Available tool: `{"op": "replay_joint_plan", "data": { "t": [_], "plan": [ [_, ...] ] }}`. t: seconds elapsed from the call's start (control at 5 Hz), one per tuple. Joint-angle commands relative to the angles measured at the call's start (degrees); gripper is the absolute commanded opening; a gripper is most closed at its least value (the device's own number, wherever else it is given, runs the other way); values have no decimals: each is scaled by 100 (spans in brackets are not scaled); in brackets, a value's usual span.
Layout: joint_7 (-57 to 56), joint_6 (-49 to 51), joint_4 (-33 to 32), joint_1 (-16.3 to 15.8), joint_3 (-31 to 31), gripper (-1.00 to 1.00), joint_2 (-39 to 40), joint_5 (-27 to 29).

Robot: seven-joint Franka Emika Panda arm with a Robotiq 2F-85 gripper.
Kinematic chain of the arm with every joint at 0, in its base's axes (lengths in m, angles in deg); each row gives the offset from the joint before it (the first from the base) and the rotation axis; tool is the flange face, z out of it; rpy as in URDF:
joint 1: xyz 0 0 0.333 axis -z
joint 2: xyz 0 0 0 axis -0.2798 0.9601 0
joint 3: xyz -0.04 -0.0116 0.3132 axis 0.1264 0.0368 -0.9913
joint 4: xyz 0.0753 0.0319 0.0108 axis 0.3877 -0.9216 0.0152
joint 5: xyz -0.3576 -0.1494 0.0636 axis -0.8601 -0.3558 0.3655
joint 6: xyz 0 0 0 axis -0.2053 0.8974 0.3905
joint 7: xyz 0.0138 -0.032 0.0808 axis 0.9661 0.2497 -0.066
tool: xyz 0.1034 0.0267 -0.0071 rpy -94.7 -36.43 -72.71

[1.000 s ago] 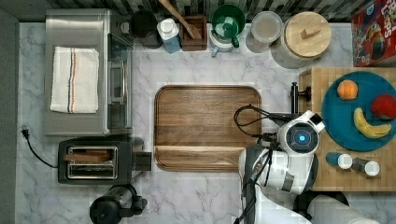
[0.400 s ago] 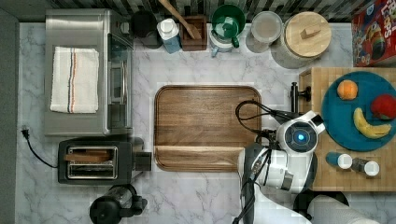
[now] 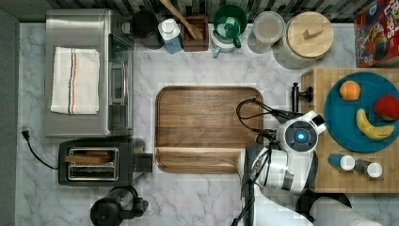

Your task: Open the drawer.

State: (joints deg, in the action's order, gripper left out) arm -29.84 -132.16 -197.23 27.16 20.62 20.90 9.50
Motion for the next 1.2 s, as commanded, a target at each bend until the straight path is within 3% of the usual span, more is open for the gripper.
{"op": "replay_joint_plan", "data": {
  "t": [0.2,0.6,1.2],
  "plan": [
    [1627,409,347,-1752,-1520,100,-95,-60],
    [2315,796,354,-1742,-1647,100,-157,-156],
    [2351,806,358,-1584,-1804,100,-154,-208]
  ]
}}
